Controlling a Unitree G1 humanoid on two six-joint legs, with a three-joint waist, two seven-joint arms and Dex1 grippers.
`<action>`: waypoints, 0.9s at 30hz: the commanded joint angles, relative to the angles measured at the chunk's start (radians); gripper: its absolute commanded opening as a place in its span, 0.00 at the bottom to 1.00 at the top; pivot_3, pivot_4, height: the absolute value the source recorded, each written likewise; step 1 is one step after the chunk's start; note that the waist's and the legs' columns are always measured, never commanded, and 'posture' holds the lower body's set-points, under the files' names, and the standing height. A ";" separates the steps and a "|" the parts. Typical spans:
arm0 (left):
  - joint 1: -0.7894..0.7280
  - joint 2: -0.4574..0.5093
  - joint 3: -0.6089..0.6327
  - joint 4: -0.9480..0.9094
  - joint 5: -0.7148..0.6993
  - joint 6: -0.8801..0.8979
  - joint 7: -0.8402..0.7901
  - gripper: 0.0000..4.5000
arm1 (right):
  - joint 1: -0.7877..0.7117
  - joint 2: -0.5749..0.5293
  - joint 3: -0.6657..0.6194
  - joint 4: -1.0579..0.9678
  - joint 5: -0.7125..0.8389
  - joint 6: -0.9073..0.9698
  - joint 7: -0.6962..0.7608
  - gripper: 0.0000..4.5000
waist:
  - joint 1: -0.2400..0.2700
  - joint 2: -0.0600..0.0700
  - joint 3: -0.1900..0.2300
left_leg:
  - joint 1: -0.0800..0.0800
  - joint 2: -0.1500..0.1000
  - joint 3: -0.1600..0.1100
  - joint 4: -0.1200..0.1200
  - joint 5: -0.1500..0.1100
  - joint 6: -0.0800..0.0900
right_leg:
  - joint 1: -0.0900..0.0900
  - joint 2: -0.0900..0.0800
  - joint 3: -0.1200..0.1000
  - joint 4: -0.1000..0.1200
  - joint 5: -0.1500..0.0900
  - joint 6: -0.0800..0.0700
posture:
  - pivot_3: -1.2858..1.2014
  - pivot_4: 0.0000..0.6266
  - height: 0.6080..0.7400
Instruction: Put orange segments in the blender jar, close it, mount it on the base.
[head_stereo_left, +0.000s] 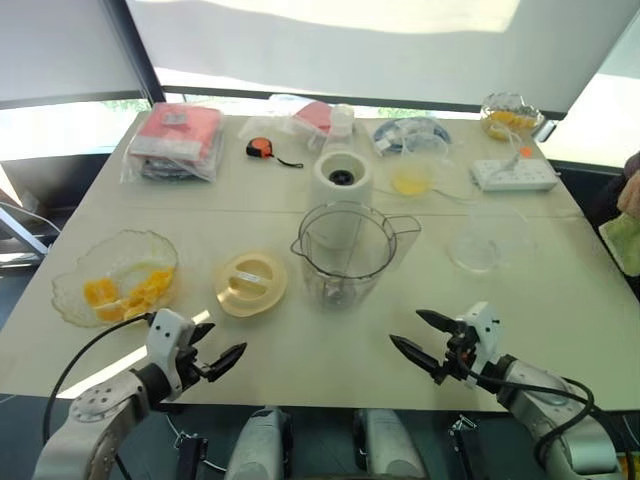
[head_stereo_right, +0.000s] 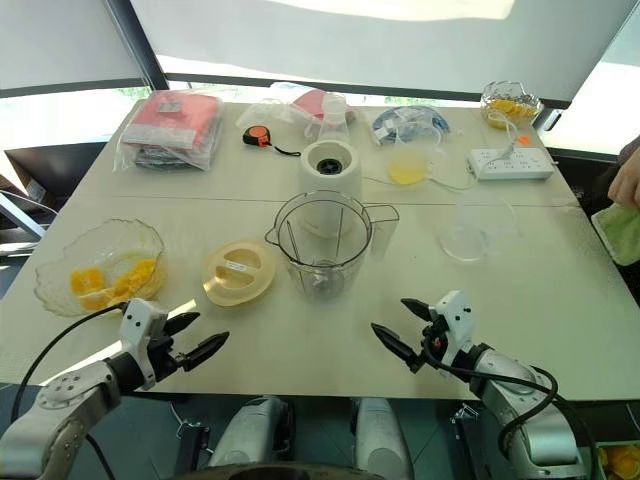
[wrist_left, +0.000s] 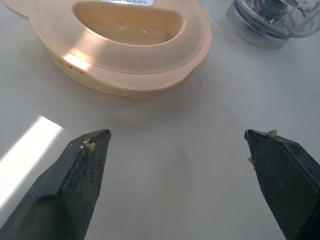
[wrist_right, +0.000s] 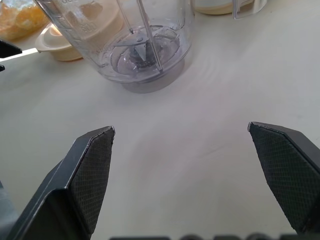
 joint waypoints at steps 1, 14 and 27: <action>-0.004 0.002 0.012 -0.046 -0.006 -0.015 0.006 0.99 | -0.001 -0.006 -0.012 -0.052 0.019 -0.002 0.006 1.00 | 0.000 0.000 0.000 | 0.000 0.000 0.000 0.000 0.000 0.000 | 0.000 0.000 0.000 0.000 0.000 0.000 | 0.52 0.24 1.00; -0.010 0.013 0.062 -0.108 -0.042 -0.007 0.016 0.99 | -0.023 -0.017 -0.011 -0.061 0.016 -0.003 0.009 1.00 | 0.001 0.000 0.000 | 0.000 0.000 0.000 0.000 0.000 0.000 | 0.000 0.001 -0.002 0.000 0.000 0.000 | 0.52 0.24 1.00; -0.023 0.036 0.060 -0.131 -0.037 0.010 0.028 0.99 | -0.062 -0.024 -0.002 -0.036 0.005 -0.010 0.018 1.00 | 0.001 0.000 0.000 | 0.000 0.000 0.000 0.001 0.000 0.001 | 0.001 0.005 -0.002 0.000 0.000 0.000 | 0.52 0.24 1.00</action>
